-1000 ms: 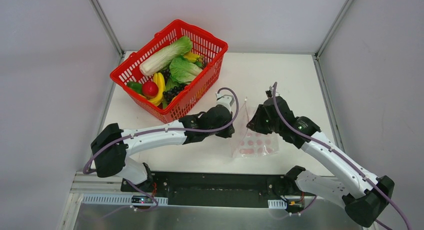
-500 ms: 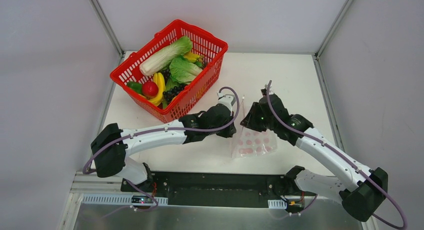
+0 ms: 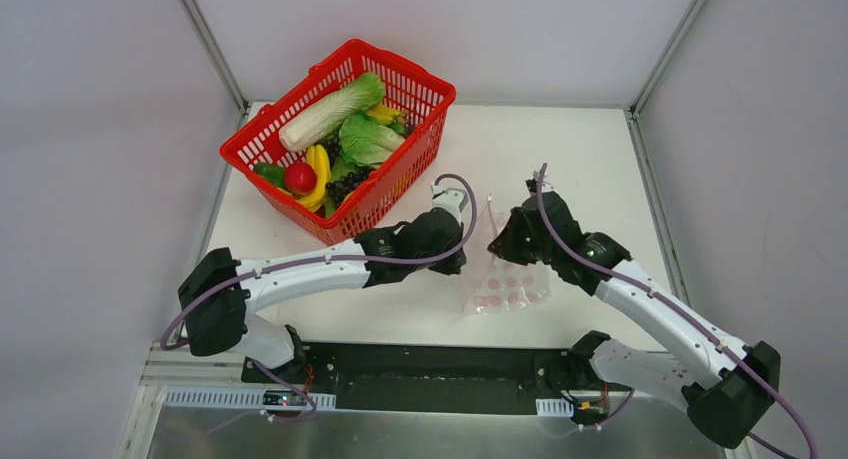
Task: Place the food in the zip-top bag and seal the zipper
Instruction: Open the zipper of the food storage bag at the center of the board.
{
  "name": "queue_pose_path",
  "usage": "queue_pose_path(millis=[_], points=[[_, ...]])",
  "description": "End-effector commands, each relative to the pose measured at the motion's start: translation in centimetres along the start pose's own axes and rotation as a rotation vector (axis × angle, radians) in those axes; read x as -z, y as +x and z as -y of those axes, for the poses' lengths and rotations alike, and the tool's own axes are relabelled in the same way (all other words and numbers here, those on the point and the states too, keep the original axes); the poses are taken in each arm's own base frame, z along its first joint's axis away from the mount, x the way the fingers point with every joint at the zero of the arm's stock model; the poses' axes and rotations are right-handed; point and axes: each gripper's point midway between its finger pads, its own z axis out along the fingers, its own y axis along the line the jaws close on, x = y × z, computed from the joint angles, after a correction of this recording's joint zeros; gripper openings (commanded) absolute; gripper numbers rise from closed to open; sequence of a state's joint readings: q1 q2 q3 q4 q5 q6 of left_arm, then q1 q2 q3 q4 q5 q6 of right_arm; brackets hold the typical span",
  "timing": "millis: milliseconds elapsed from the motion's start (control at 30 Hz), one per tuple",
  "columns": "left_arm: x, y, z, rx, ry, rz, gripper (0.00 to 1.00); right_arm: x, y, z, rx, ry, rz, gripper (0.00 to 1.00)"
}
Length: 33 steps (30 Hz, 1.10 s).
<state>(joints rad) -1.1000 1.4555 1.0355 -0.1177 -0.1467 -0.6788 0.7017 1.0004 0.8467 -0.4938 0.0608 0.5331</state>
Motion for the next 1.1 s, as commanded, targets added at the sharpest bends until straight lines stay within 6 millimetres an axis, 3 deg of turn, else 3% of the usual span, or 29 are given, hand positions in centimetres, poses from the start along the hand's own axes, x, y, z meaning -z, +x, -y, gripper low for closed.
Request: queue_pose_path(millis=[0,100,167,300,367,533,700,800,1067], points=[[2.3,-2.9,-3.2,-0.039,-0.162,0.095,0.0,2.6,-2.1,-0.5,0.025,-0.03,0.096,0.0],[2.8,-3.5,-5.8,-0.019,-0.233,0.092,0.0,5.3,-2.8,0.5,0.079,0.054,0.085,0.0],[2.9,-3.8,-6.1,-0.026,-0.238,0.093,0.0,7.0,-2.9,0.5,0.111,0.059,0.072,0.0],[2.5,-4.8,-4.9,-0.028,-0.206,0.087,0.0,10.3,-3.1,-1.5,0.124,-0.021,0.036,0.0],[2.1,-5.1,-4.1,-0.024,-0.182,0.077,0.0,11.0,-3.2,-2.4,0.121,-0.058,0.029,0.0],[2.0,-5.8,-2.5,-0.012,-0.112,0.098,0.0,7.5,-3.7,-0.6,0.095,0.083,0.033,0.0],[2.1,-6.2,-2.4,-0.024,-0.089,0.076,0.27,3.7,-4.4,-0.8,0.056,0.091,0.084,0.0],[2.9,-6.9,-2.5,-0.032,-0.083,0.097,0.53,1.9,-4.8,-1.7,0.033,0.068,0.09,0.0],[8.2,-10.0,-2.6,-0.098,-0.065,0.175,0.85,-0.5,-5.5,-4.3,-0.04,-0.055,0.112,0.0]])
